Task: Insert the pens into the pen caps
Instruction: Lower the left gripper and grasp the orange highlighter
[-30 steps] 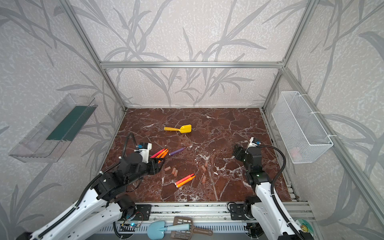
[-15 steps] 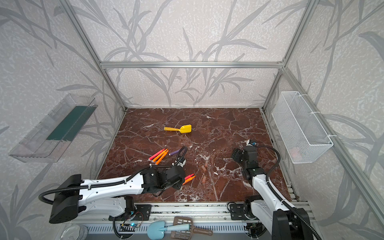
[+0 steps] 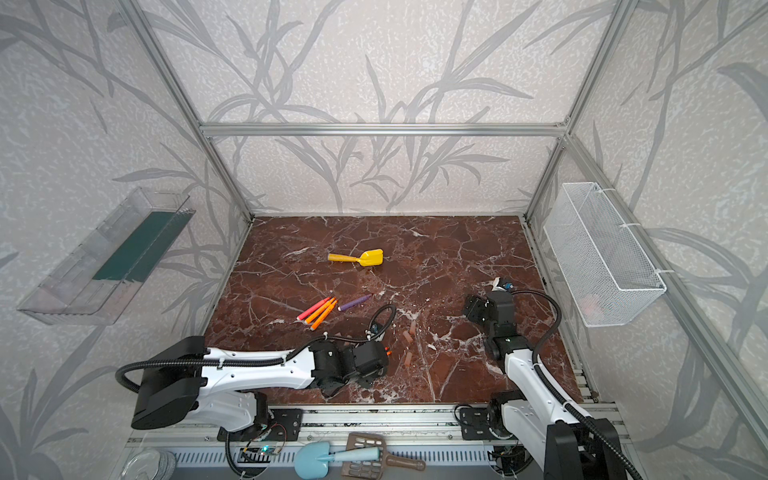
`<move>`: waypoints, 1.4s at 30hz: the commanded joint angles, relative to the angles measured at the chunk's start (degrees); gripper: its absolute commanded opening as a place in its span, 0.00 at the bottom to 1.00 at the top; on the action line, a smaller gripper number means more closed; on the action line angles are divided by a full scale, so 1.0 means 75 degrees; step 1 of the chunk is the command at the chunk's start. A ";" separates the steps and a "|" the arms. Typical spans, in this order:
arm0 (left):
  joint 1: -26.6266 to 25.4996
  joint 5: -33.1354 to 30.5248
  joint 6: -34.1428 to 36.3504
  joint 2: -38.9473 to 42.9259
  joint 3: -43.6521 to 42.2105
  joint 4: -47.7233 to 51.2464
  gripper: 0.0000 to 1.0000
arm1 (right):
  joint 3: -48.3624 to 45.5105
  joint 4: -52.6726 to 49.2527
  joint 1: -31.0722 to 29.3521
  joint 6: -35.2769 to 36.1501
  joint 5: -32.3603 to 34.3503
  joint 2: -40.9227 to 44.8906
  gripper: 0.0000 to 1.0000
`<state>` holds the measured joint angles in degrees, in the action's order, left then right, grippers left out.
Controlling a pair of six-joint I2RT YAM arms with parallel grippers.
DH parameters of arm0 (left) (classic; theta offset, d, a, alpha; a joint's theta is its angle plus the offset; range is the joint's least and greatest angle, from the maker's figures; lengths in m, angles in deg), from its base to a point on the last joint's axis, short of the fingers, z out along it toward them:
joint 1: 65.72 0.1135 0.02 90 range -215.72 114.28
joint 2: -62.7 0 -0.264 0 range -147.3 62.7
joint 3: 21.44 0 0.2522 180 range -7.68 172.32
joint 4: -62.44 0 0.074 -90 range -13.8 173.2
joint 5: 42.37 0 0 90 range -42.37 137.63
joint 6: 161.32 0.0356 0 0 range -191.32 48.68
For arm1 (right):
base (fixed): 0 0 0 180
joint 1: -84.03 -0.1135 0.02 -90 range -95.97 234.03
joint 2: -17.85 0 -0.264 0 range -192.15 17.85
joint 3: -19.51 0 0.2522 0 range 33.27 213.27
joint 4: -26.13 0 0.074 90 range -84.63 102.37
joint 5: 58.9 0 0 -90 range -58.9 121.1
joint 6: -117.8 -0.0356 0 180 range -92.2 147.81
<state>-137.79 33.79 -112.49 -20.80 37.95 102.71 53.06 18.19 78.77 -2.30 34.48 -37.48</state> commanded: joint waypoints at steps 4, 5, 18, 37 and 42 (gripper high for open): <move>-0.0035 -0.0150 -0.0333 -0.0389 0.0227 0.0217 0.47 | 0.0127 0.0126 -0.0029 0.0100 -0.0051 -0.0017 0.80; -0.0041 -0.0126 -0.0355 -0.0427 0.0224 0.0205 0.47 | 0.0127 0.0125 -0.0026 0.0094 -0.0052 -0.0006 0.80; -0.0198 0.0146 -0.0626 -0.1112 0.0217 0.0237 0.45 | 0.0115 0.0126 -0.0026 0.0083 -0.0044 0.0006 0.80; -0.0234 -0.0274 -0.0622 -0.1362 0.0771 0.0585 0.13 | 0.0327 -0.1257 -0.0363 -0.0773 -0.1459 0.1259 0.77; -0.0160 -0.0415 -0.0258 -0.0984 0.1160 0.0549 0.10 | 0.0195 -0.1441 -0.1647 -0.1407 -0.1286 0.2096 0.77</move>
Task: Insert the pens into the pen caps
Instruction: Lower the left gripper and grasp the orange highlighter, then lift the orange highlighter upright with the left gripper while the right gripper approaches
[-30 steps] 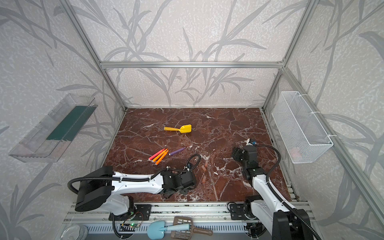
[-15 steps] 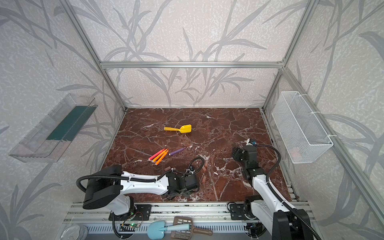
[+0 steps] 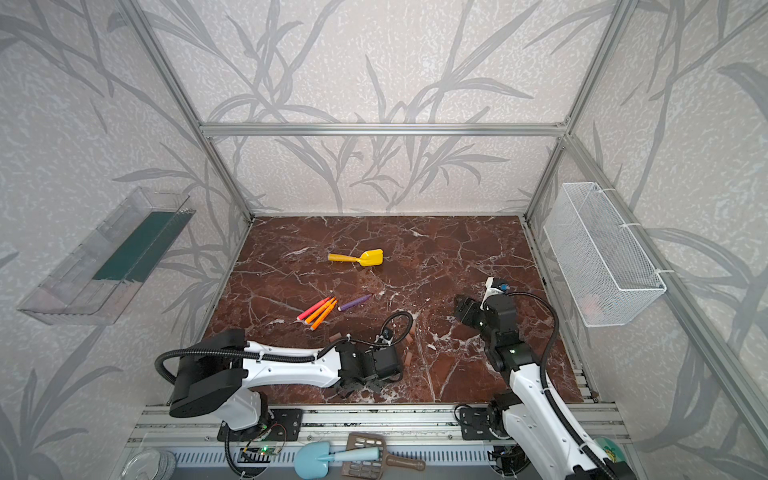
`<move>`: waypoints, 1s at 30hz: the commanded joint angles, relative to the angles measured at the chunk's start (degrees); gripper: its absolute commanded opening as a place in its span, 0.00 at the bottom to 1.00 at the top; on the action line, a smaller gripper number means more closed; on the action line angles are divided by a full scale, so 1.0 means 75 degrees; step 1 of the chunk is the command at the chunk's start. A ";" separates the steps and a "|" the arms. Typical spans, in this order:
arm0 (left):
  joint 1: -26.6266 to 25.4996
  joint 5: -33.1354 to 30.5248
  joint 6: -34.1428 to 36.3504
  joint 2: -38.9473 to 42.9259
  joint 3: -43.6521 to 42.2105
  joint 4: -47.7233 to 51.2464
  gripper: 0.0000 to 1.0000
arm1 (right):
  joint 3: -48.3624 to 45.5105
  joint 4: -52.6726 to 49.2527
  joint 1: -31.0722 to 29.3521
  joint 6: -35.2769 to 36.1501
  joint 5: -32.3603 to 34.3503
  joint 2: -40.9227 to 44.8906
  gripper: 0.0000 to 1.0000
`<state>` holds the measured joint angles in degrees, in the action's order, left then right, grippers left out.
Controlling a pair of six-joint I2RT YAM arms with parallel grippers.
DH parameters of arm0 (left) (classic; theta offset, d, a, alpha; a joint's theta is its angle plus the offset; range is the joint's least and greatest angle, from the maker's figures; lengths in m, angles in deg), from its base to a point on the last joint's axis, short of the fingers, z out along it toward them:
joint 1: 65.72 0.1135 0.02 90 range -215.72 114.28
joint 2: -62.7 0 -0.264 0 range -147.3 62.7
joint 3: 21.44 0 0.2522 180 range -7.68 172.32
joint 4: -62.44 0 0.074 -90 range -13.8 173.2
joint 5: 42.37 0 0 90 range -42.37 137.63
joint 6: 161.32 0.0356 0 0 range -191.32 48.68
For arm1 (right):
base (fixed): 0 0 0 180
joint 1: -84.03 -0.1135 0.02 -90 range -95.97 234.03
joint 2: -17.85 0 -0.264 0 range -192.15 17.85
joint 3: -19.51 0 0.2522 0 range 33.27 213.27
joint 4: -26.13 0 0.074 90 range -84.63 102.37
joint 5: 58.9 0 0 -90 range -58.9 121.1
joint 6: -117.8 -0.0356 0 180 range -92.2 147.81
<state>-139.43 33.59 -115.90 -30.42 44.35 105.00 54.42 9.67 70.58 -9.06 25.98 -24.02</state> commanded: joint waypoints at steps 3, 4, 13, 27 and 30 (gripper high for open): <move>0.0174 -0.0512 0.0305 0.0748 0.0431 0.0233 0.09 | -0.0039 -0.0108 -0.1377 -0.0912 -0.0079 0.0500 0.76; 0.0214 -0.0563 0.0324 0.0942 0.0445 0.0233 0.08 | -0.0065 0.0050 -0.1610 -0.1048 -0.0092 0.0522 0.76; 0.0264 -0.0590 0.0749 0.2380 -0.0052 -0.0808 0.07 | -0.0390 0.1478 -0.3680 -0.2095 0.0367 0.0692 0.76; 0.0276 -0.0500 0.0827 0.2760 -0.0187 -0.1244 0.05 | -0.0769 0.2958 -0.5188 -0.2693 0.1167 0.0122 0.74; 0.0270 -0.0387 0.0869 0.2725 -0.0190 -0.1345 0.04 | -0.0712 0.3203 -0.5361 -0.2703 0.1146 -0.0171 0.73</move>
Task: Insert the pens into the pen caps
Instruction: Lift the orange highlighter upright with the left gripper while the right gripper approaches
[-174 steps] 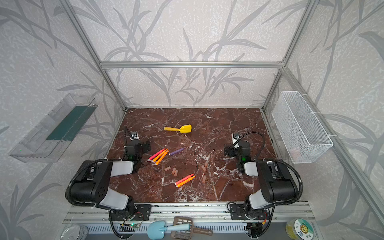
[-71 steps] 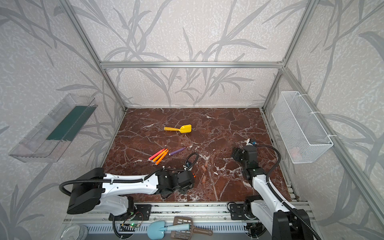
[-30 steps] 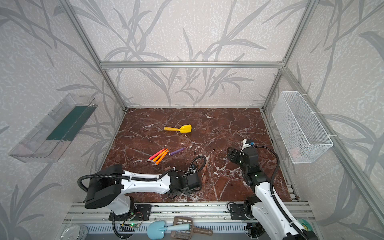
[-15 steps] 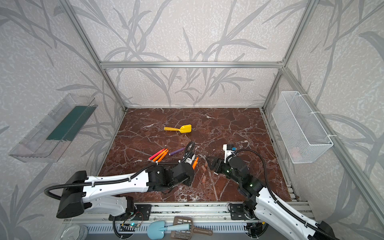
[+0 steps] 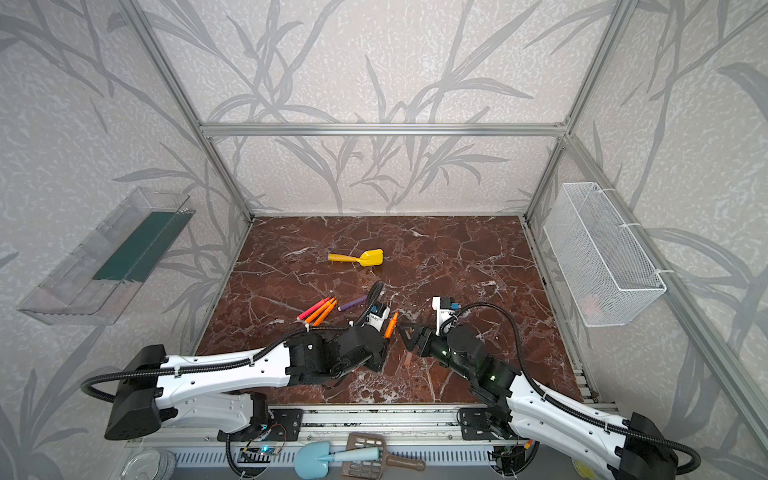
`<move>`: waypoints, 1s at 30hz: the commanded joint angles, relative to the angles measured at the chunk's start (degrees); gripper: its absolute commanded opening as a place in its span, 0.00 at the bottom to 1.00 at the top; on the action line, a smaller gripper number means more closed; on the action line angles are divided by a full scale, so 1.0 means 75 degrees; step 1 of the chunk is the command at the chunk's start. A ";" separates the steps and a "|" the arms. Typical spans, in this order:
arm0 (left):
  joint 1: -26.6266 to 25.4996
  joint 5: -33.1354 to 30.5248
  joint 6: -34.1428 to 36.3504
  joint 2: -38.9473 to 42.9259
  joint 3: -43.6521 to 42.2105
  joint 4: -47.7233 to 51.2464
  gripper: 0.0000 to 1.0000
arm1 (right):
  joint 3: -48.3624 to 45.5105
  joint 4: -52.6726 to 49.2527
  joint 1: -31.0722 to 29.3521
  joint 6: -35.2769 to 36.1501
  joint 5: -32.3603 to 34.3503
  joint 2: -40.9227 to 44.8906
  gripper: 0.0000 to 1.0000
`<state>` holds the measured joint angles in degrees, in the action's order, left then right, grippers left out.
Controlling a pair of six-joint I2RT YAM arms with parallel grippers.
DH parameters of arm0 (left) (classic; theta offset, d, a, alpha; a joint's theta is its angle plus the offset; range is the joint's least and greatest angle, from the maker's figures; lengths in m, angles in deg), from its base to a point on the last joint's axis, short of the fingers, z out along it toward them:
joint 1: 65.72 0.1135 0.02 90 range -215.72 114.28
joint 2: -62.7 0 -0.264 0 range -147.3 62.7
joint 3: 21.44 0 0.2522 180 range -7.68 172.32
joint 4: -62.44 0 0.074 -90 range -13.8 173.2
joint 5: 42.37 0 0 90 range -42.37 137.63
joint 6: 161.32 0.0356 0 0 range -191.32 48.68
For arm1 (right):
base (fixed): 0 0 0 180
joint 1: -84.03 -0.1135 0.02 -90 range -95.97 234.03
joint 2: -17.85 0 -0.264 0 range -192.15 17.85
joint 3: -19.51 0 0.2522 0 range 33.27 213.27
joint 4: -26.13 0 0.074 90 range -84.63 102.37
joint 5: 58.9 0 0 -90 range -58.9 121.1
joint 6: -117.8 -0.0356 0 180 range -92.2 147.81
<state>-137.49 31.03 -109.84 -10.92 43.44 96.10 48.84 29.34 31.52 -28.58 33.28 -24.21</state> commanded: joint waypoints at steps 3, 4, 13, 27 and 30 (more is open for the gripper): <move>0.0010 0.0147 0.0166 0.0030 -0.0061 -0.0295 0.04 | 0.0130 0.0730 -0.0317 -0.0088 0.0219 -0.0478 0.70; 0.0016 0.0245 0.0226 -0.0007 -0.0056 -0.0363 0.04 | 0.0170 0.0787 -0.0362 -0.0082 0.0237 -0.0606 0.69; 0.0003 0.0590 0.0290 -0.0271 -0.0065 -0.0602 0.03 | 0.0346 0.1081 -0.0416 -0.0087 0.0293 -0.1418 0.38; 0.0005 0.0597 0.0297 -0.0252 -0.0258 -0.0837 0.11 | 0.0291 0.1493 -0.0553 -0.0522 0.0287 -0.1766 0.00; 0.0010 0.0481 0.0256 -0.0218 -0.0349 -0.0878 0.19 | 0.0204 0.1633 -0.0617 -0.0675 0.0296 -0.1700 0.00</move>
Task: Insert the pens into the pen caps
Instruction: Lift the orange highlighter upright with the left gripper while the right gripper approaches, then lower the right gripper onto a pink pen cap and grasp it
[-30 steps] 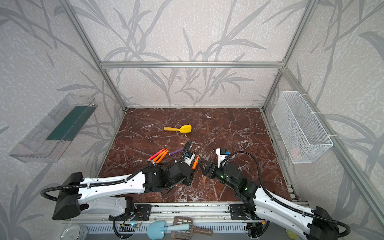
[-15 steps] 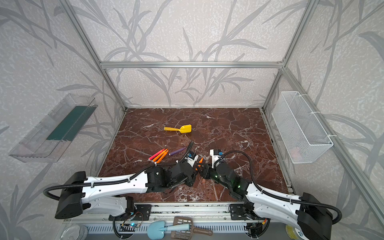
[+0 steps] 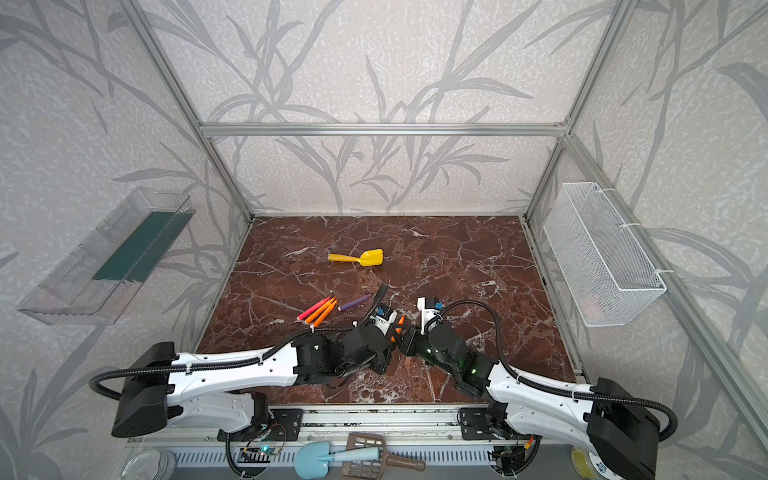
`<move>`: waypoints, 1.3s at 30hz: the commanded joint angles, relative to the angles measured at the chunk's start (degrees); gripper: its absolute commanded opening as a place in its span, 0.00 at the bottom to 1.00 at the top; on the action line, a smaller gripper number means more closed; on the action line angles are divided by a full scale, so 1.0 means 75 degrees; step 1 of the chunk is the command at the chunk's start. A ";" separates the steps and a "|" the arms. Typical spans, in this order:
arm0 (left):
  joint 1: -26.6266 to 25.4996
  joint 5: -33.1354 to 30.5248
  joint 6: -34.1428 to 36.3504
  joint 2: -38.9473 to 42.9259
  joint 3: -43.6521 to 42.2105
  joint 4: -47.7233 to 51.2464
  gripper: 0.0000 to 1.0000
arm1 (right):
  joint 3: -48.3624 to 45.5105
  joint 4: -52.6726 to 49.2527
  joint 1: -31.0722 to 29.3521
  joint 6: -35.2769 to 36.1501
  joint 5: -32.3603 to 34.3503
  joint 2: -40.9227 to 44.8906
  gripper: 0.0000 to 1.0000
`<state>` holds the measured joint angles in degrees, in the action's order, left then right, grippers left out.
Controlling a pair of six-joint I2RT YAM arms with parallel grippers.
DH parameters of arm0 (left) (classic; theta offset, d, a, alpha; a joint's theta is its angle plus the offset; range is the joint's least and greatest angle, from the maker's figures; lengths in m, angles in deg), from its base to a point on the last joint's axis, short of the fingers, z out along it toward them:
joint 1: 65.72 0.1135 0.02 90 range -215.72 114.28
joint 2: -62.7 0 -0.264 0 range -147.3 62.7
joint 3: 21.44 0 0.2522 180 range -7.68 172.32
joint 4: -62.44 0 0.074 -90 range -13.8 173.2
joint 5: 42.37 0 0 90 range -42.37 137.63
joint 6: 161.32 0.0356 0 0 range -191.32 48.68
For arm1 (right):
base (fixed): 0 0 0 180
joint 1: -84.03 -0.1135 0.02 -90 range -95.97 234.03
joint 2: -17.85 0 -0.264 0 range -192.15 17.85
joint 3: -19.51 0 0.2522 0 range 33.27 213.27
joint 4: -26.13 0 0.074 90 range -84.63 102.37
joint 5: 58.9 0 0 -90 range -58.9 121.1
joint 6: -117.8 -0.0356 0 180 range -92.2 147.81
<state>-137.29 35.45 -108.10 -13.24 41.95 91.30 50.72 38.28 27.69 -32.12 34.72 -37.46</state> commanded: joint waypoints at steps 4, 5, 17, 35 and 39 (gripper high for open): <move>-0.0019 -0.0179 -0.0018 0.0159 -0.0293 -0.0373 0.30 | -0.0167 0.0529 -0.0258 -0.0312 0.0246 0.0268 0.00; -0.0011 -0.0203 -0.0029 0.0177 -0.0326 -0.0402 0.33 | -0.0199 0.0539 -0.0258 -0.0353 0.0283 0.0346 0.00; -0.0012 -0.0344 0.0154 0.0109 -0.0200 -0.0558 0.43 | -0.0382 0.0981 -0.0911 -0.0644 0.0348 0.0486 0.00; 0.1511 -0.0311 -0.0288 0.0634 0.0614 0.1263 0.00 | 0.0454 -0.2510 -0.1036 -0.0051 0.1937 0.1727 0.41; 0.2631 -0.0498 -0.0183 0.0752 0.1324 0.2134 0.00 | 0.0708 -0.4314 -0.1032 0.0286 0.2217 0.2632 0.46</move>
<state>-121.23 34.18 -108.40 -9.68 47.98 99.95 53.91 20.53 20.26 -33.17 47.31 -21.00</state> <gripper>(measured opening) 0.166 0.457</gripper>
